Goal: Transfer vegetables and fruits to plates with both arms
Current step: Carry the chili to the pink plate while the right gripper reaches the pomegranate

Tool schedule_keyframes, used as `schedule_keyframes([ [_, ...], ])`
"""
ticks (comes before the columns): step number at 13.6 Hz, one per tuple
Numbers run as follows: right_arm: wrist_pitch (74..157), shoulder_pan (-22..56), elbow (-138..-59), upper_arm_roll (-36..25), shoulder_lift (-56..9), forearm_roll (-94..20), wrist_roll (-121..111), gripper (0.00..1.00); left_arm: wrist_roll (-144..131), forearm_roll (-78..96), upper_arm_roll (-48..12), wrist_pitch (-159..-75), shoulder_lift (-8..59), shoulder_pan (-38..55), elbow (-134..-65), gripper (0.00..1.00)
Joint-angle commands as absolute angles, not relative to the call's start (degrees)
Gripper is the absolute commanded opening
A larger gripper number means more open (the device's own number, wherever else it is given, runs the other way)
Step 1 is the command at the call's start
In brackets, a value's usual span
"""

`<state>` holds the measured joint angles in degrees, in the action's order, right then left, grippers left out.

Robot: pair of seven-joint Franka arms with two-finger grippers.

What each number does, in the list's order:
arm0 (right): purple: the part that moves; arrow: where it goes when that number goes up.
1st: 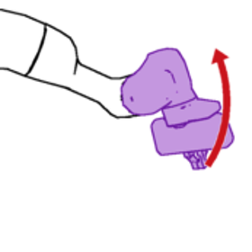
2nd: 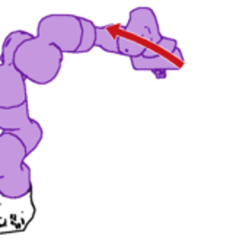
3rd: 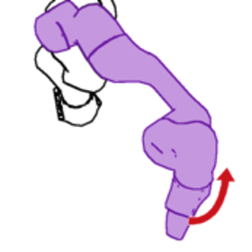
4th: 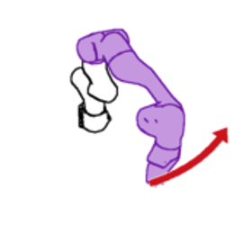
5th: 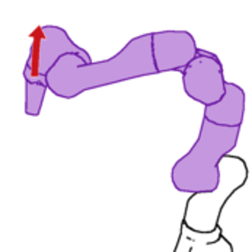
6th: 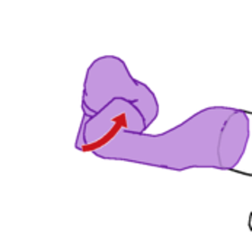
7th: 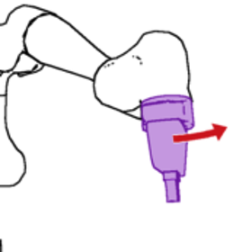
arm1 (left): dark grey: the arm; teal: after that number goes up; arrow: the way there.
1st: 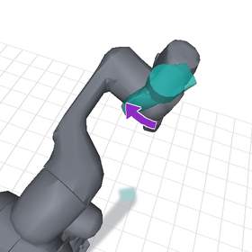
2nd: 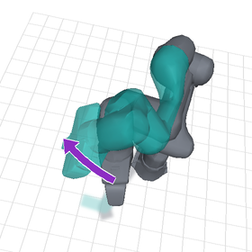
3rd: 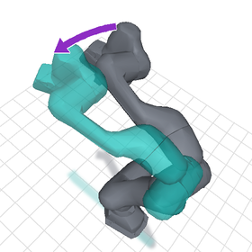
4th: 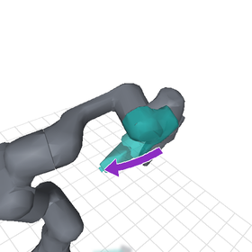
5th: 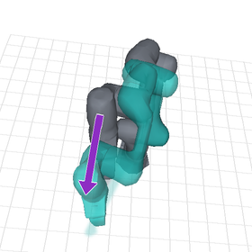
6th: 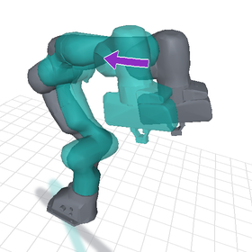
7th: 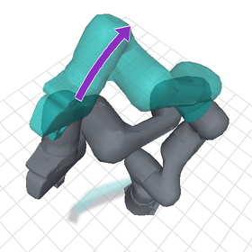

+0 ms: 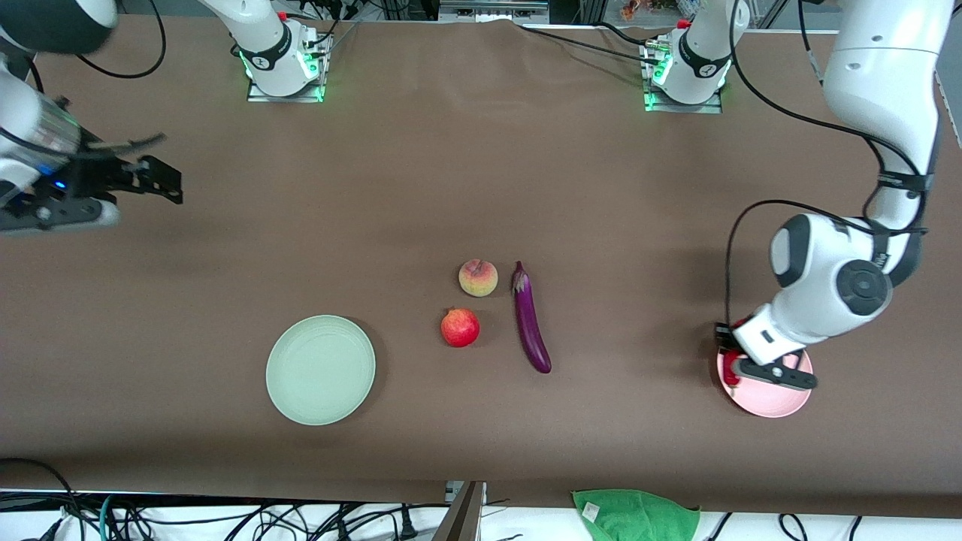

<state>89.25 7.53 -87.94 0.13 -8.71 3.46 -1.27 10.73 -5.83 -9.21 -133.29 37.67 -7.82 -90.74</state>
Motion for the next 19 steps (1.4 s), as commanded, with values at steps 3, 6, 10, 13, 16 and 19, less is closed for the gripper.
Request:
schedule_keyframes([
  [3,94.4,9.4,-87.4,0.4,-15.0,-1.8,1.0,1.0,17.0,-6.9,-9.8,-139.3,43.1,-11.2,-87.2,0.0],
  [6,102.6,15.4,-87.2,0.4,-20.9,-2.5,14.5,1.0,17.2,-6.6,-9.7,-139.6,43.4,-11.3,-87.1,0.03],
  [10,115.1,20.7,-86.8,0.4,-30.2,-3.3,29.1,1.0,17.3,-6.4,-9.7,-139.6,43.2,-12.7,-87.6,0.17],
  [13,127.3,26.2,-85.6,0.4,-37.3,-3.3,39.5,1.0,17.3,-6.3,-9.6,-139.6,43.3,-12.7,-87.5,0.47],
  [16,133.1,30.3,-82.8,0.4,-41.6,-3.3,47.9,1.0,17.2,-6.4,-9.7,-139.5,43.2,-12.7,-87.2,1.0],
  [19,133.5,32.7,-79.0,0.4,-43.9,-3.3,52.2,1.0,16.5,-6.4,-10.1,-138.6,42.4,-12.0,-86.1,1.0],
])
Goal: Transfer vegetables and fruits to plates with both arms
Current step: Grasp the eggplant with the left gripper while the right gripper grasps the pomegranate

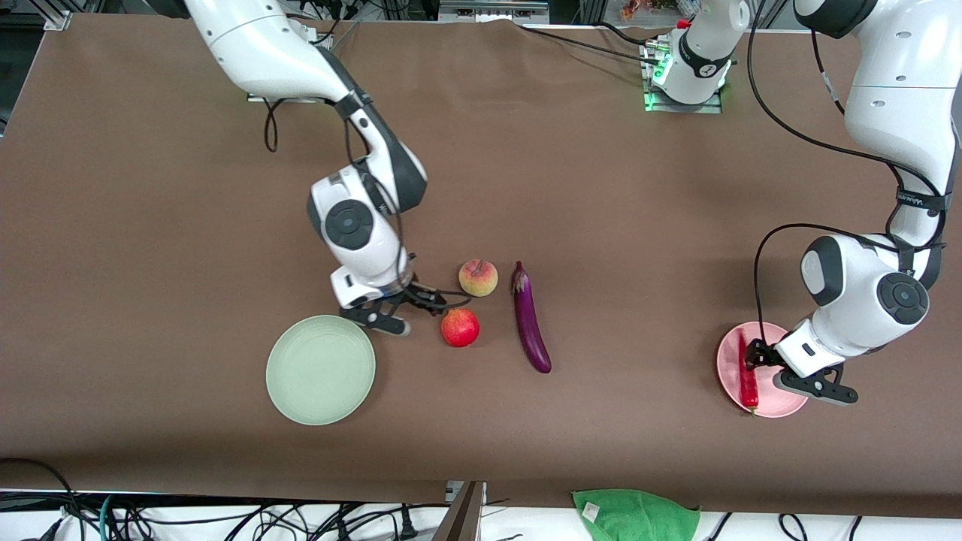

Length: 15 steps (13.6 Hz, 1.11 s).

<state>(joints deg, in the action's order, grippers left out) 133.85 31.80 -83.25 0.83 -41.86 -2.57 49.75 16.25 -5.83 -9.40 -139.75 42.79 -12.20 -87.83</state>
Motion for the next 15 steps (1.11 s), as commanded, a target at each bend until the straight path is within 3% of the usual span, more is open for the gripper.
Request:
schedule_keyframes([
  [1,134.5,33.5,-77.5,0.4,-45.1,-3.3,53.4,1.0,16.0,-5.7,-10.4,-137.8,41.8,-11.3,-86.0,1.0],
  [7,141.1,35.9,-71.7,0.4,-51.8,-3.2,55.1,1.0,1.6,0.9,-12.7,-136.4,41.0,-6.0,-86.5,1.0],
  [15,145.0,36.2,-71.8,0.0,-54.8,-1.1,54.1,0.99,-22.5,0.2,-15.3,-137.2,42.5,5.3,-86.5,1.0],
])
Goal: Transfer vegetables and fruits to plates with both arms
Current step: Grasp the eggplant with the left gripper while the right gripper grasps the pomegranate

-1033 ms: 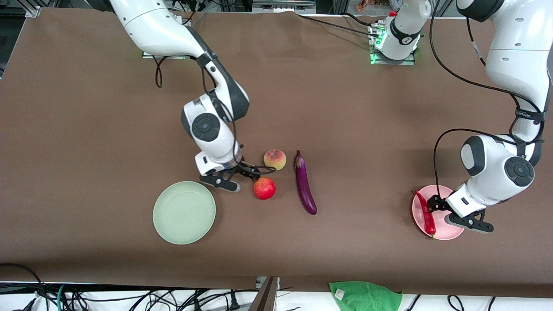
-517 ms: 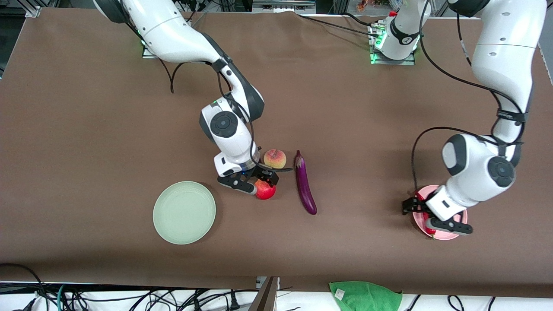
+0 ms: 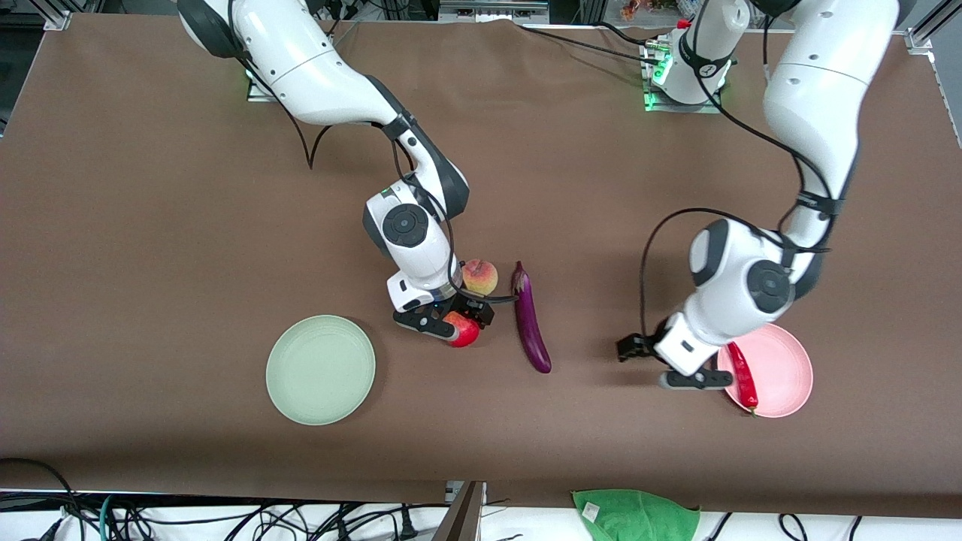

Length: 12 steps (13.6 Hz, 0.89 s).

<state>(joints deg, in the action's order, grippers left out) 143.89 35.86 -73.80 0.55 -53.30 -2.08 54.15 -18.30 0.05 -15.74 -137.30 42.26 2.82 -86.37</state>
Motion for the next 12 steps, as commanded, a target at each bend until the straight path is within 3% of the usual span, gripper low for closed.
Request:
schedule_keyframes([
  [1,145.3,36.1,-71.8,0.0,-55.1,-1.1,53.8,0.93,-24.9,0.3,-15.3,-137.3,43.1,7.1,-86.6,1.0],
  [4,145.3,35.5,-71.8,-0.1,-54.9,-0.9,51.9,0.74,-32.2,0.1,-15.2,-139.8,45.4,11.5,-85.5,1.0],
  [7,144.8,35.0,-71.7,-0.1,-54.5,-0.9,50.0,0.41,-36.5,0.1,-15.1,-143.9,48.2,14.8,-84.3,1.0],
  [10,142.7,33.0,-71.7,0.0,-52.6,-1.1,49.1,0.41,-39.5,0.0,-14.9,-144.2,49.2,17.3,-83.7,1.0],
  [12,136.4,31.9,-71.7,0.1,-49.7,-1.5,45.4,0.41,-41.1,-1.2,-14.8,-144.2,50.0,18.5,-83.7,1.0],
])
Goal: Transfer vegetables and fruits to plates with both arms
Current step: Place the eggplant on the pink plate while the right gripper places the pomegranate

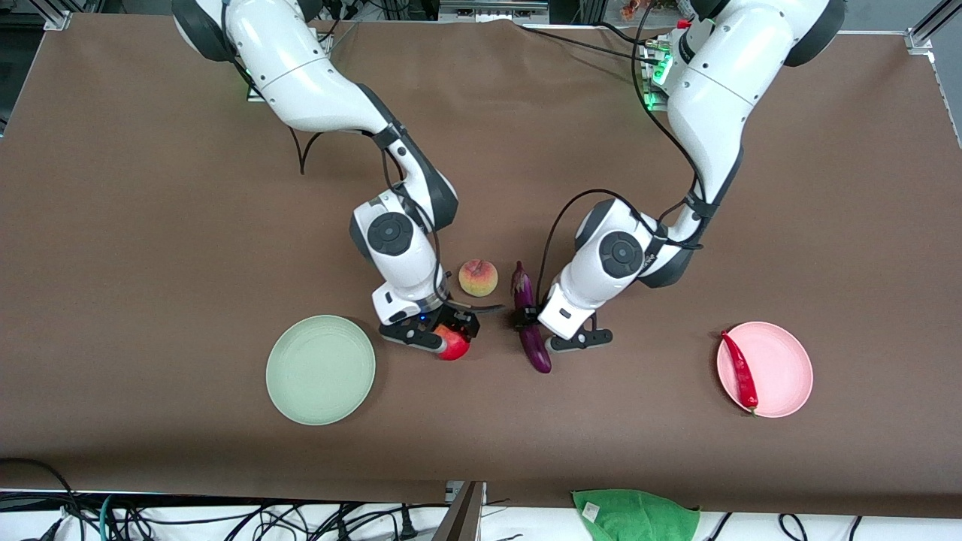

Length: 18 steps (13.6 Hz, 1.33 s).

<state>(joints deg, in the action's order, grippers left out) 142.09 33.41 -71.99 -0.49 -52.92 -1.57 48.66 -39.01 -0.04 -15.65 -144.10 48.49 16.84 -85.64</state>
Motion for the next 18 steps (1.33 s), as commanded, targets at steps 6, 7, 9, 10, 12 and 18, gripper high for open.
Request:
schedule_keyframes([
  [6,123.2,24.9,-71.7,0.3,-44.0,-1.8,25.6,0.42,-49.4,-12.9,-15.0,-144.2,51.0,19.3,-83.8,0.31],
  [7,123.0,23.4,-71.7,0.3,-44.0,-1.8,21.3,0.43,-49.3,-13.2,-14.9,-144.2,51.0,19.2,-83.8,0.11],
  [9,122.9,19.8,-71.7,0.4,-44.1,-1.9,11.9,0.49,-49.0,-13.2,-14.9,-144.1,50.7,18.6,-83.8,0.0],
  [10,123.0,18.7,-71.8,0.4,-44.1,-1.9,8.8,0.51,-48.5,-13.2,-14.9,-143.7,50.3,18.0,-83.7,0.0],
  [12,123.3,17.2,-72.2,0.3,-44.2,-3.4,4.0,0.55,-45.1,-13.0,-15.2,-141.8,48.4,14.5,-82.7,0.0],
  [18,123.4,16.0,-73.6,0.3,-44.3,-3.5,0.4,0.99,-18.2,-11.7,-15.3,-130.1,42.8,2.9,-80.5,0.0],
])
